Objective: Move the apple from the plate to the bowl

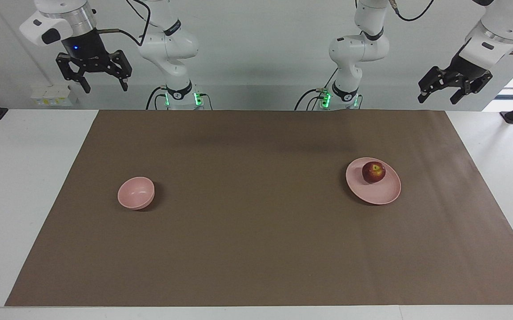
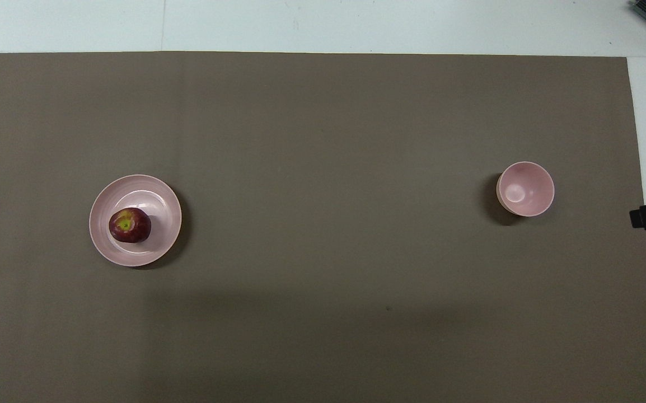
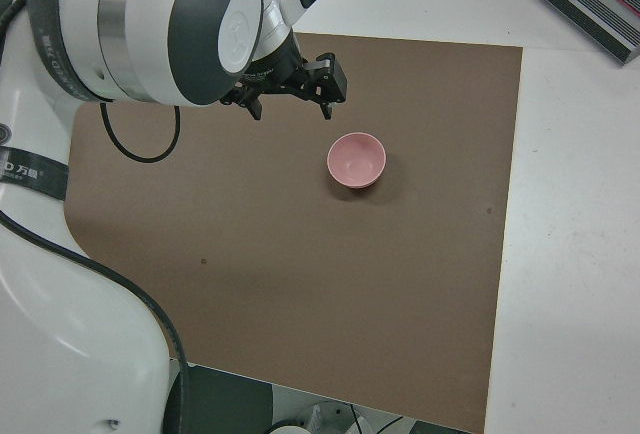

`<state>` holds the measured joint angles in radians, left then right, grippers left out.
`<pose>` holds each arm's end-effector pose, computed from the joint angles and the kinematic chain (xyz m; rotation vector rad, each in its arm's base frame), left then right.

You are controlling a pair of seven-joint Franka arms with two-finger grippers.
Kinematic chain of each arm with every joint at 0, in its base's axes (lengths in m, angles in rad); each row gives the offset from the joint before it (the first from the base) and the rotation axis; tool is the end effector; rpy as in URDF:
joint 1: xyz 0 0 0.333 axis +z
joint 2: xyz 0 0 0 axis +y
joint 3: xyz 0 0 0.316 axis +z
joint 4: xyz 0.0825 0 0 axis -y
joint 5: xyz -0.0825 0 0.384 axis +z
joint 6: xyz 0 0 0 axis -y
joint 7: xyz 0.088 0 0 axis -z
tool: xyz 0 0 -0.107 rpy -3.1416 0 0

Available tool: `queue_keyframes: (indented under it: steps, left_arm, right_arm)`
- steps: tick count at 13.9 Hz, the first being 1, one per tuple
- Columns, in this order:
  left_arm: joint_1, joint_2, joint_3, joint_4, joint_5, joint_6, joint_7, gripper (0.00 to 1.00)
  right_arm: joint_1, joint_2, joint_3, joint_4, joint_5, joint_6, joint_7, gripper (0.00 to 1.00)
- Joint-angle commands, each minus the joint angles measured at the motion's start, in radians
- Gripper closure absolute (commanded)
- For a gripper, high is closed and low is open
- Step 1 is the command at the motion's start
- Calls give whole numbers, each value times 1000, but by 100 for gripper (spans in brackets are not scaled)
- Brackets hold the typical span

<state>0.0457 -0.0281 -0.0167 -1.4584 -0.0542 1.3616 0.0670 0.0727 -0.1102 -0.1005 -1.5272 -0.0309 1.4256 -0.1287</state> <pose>0.5227 0.0083 0.6740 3.0829 -0.0731 -0.1019 0.5028 -0.0213 0.6900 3.1178 0.1511 0.0101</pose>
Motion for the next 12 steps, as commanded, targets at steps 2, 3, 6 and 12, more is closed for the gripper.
queue_keyframes:
  steps: [2,3,6,12]
  left_arm:
    - [2,-32,-6,-28,14,-13,0,0]
    - [2,-32,-6,-31,11,-12,-1,0]
    - [-3,-32,-6,-30,10,-10,0,0]
    - [-6,-52,-8,-92,10,39,0,0]
  right_arm:
    - [-8,-13,4,-11,9,10,-14,0]
    - [-8,-11,4,-11,9,10,-14,0]
    - [-7,-13,4,-11,8,10,-14,0]
    - [-7,-13,4,-11,8,10,-14,0]
